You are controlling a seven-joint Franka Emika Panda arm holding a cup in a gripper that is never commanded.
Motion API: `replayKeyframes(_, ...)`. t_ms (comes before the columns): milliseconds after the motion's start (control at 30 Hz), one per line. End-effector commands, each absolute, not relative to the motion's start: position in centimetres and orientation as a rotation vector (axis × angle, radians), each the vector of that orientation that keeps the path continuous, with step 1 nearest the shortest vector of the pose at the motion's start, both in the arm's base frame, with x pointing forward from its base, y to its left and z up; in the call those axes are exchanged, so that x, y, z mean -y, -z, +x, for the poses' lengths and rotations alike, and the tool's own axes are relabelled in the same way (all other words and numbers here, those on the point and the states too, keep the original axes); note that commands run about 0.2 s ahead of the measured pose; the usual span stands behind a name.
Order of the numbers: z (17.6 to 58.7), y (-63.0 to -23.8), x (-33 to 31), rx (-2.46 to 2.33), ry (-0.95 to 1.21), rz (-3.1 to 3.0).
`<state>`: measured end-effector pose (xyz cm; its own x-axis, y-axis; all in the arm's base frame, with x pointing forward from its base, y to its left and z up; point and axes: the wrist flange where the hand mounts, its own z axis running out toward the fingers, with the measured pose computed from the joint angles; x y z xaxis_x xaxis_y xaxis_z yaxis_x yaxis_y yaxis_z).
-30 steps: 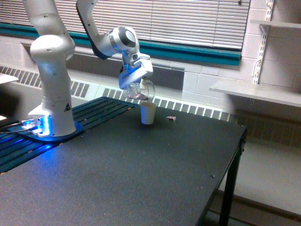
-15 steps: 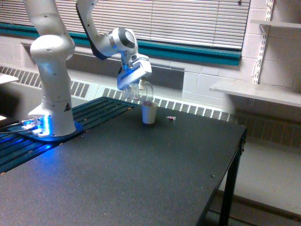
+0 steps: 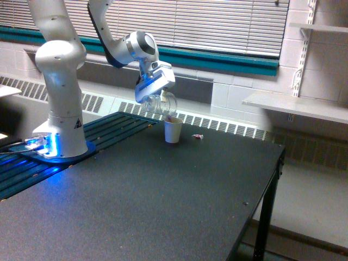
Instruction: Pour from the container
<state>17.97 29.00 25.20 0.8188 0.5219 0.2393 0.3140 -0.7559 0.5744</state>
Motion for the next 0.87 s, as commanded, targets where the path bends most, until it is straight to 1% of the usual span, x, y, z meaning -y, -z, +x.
replayKeyframes(33,17.9,-25.5,-29.3,-0.598,-0.540,2.478)
replayKeyframes(267,18.7,-25.3,-28.4,-0.565,-0.524,2.503)
replayKeyframes(467,20.6,-24.1,-24.8,-0.470,-0.462,2.587)
replayKeyframes(700,22.3,-24.3,-22.6,-0.417,-0.456,2.661)
replayKeyframes(867,22.2,-23.8,-22.1,-0.413,-0.443,2.677)
